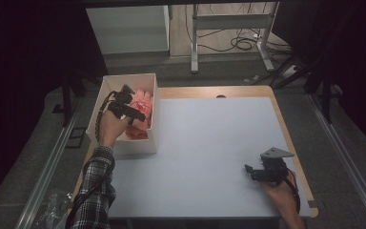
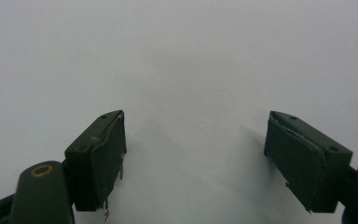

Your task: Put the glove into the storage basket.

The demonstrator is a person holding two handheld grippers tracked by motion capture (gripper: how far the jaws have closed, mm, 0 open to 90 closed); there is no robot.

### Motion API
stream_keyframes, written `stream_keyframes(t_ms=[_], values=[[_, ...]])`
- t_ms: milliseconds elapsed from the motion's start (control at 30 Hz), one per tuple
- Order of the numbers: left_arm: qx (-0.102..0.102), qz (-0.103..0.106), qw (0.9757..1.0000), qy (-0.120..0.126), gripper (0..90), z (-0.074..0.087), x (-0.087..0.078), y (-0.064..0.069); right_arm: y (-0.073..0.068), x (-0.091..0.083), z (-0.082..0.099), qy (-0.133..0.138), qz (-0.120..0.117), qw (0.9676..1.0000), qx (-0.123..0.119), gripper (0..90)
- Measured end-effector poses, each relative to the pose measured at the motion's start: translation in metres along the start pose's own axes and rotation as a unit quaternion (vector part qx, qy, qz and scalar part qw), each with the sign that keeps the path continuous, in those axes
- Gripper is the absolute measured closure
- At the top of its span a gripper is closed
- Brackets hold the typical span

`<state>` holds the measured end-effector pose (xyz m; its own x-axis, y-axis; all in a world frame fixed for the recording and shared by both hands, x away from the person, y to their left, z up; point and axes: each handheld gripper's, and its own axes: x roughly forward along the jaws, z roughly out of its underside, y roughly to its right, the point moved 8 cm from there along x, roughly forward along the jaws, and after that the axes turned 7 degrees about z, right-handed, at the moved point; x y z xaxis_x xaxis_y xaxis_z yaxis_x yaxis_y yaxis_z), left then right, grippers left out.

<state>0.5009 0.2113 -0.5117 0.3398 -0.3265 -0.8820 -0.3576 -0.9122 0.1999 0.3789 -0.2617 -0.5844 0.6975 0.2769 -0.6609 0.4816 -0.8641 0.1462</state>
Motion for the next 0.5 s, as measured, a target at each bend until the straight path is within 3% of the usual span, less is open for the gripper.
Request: stream_keyframes(t_ms=[500], values=[[0.026, -0.001, 0.9986, 0.046, 3.8, 0.006, -0.019, -0.002, 0.000, 0.000, 0.000, 0.001, 0.001, 1.0000, -0.001, 20.8]])
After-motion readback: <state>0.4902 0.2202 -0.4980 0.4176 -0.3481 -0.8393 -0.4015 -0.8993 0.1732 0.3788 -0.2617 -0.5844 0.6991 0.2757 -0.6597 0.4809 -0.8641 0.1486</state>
